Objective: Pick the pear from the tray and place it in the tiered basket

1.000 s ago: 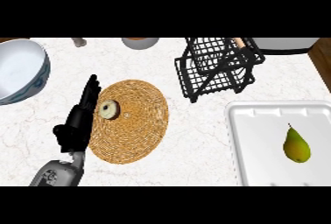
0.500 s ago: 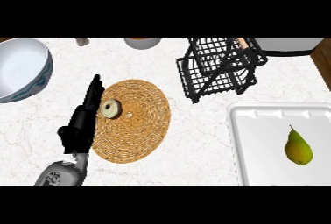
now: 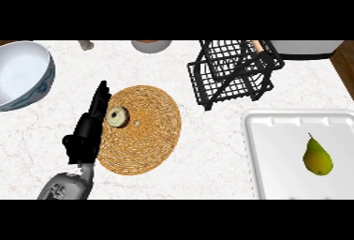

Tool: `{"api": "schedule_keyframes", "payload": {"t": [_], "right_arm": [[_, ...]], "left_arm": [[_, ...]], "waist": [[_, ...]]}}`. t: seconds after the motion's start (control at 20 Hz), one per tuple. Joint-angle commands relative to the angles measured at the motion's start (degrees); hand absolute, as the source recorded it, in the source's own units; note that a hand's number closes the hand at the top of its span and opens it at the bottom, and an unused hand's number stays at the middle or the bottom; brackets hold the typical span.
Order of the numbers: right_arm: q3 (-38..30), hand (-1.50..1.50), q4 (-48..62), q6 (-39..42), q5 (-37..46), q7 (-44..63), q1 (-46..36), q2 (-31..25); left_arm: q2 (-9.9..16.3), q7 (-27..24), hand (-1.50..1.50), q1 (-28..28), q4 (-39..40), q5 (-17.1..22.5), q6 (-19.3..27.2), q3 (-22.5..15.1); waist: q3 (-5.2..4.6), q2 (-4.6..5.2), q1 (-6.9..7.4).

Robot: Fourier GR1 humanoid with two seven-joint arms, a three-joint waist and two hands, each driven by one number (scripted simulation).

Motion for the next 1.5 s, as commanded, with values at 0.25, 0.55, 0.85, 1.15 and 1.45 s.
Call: {"api": "schedule_keyframes", "payload": {"t": [0.25,0.55,0.85,1.15,1.45], "right_arm": [[1.60,-1.50,0.55,3.06,8.46,-7.43,3.04,-0.09],[3.55,-1.50,-4.91,-1.90,15.15,-9.19,6.83,1.70],[7.04,-1.50,-1.00,-4.04,19.64,-12.95,2.06,2.03],[9.03,-1.50,-1.44,-12.19,26.52,-22.88,6.55,1.74],[9.07,-1.50,6.78,-13.55,29.87,-19.68,-0.89,3.21]], "left_arm": [[-0.97,-0.48,0.00,-0.74,1.99,-0.37,-3.06,2.46],[-3.40,0.03,0.00,0.17,0.54,-2.94,-1.13,2.19],[-2.62,1.79,0.00,-1.99,0.02,-3.30,-3.36,4.24],[-4.35,-1.83,0.00,2.74,-0.27,-4.60,-3.18,2.81],[-4.51,2.35,0.00,-1.28,-0.39,-4.63,-4.80,5.75]], "waist": [[0.00,-0.01,-0.30],[-0.01,-0.10,-0.56],[-0.01,0.01,-0.08],[0.03,-0.05,-0.17],[-0.01,0.04,0.12]]}}
